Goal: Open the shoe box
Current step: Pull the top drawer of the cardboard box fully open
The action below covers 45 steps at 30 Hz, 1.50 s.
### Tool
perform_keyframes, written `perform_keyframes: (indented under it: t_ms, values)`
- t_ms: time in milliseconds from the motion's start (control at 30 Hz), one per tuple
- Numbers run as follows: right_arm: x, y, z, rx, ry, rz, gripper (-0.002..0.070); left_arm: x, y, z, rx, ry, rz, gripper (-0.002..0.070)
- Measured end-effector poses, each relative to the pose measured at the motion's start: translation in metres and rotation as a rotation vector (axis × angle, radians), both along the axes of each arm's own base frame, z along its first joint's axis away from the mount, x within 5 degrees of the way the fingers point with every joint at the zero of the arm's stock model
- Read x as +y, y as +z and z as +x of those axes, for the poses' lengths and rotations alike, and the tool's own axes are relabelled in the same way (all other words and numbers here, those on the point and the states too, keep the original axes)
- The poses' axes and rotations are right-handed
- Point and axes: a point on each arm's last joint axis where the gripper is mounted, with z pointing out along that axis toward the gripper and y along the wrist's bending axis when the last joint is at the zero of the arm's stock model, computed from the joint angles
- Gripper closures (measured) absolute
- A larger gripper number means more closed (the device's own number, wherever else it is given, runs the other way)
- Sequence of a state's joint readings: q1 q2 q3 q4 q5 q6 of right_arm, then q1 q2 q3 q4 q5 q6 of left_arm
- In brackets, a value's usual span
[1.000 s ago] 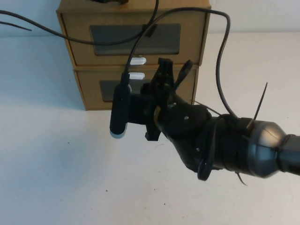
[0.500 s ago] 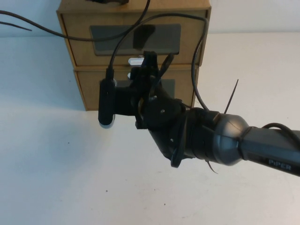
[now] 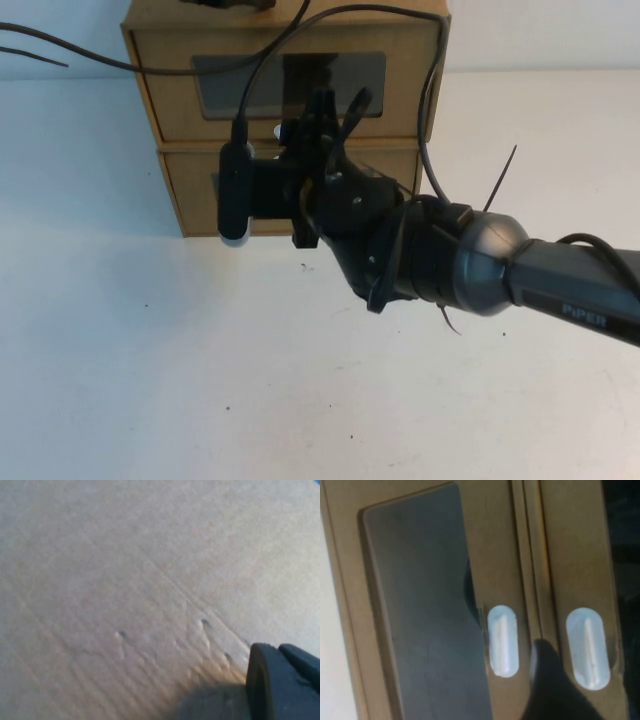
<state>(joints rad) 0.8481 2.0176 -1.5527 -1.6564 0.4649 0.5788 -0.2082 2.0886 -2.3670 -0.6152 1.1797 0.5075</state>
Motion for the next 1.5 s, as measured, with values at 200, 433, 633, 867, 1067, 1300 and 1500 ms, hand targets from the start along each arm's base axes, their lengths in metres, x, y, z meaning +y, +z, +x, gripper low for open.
perform_keyframes:
  t_ms: [200, 433, 633, 867, 1067, 1300, 1500]
  values:
    - [-0.003, 0.000, 0.004, 0.001, 0.014, -0.011, 0.0383, 0.000, 0.000, 0.000, 0.003, 0.003, -0.002, 0.0680]
    - [-0.005, -0.001, 0.006, 0.001, 0.016, -0.016, 0.0384, 0.000, 0.000, -0.001, 0.042, 0.023, -0.022, 0.0680]
    - [-0.008, 0.000, 0.009, -0.001, 0.009, -0.018, 0.0384, 0.000, 0.000, -0.002, 0.067, 0.038, -0.040, 0.0680]
    - [-0.008, -0.001, 0.009, 0.000, 0.020, -0.023, 0.0389, 0.000, 0.001, -0.002, 0.079, 0.044, -0.046, 0.0680]
    - [-0.008, 0.000, 0.010, -0.012, 0.038, -0.054, 0.0409, 0.000, 0.001, -0.002, 0.087, 0.050, -0.052, 0.0680]
    - [-0.012, 0.003, 0.028, -0.022, 0.034, -0.030, 0.0412, 0.000, 0.001, -0.002, 0.088, 0.052, -0.054, 0.0680]
    - [-0.011, 0.002, 0.030, -0.020, 0.038, -0.029, 0.0437, 0.000, 0.001, -0.002, 0.090, 0.053, -0.054, 0.0680]
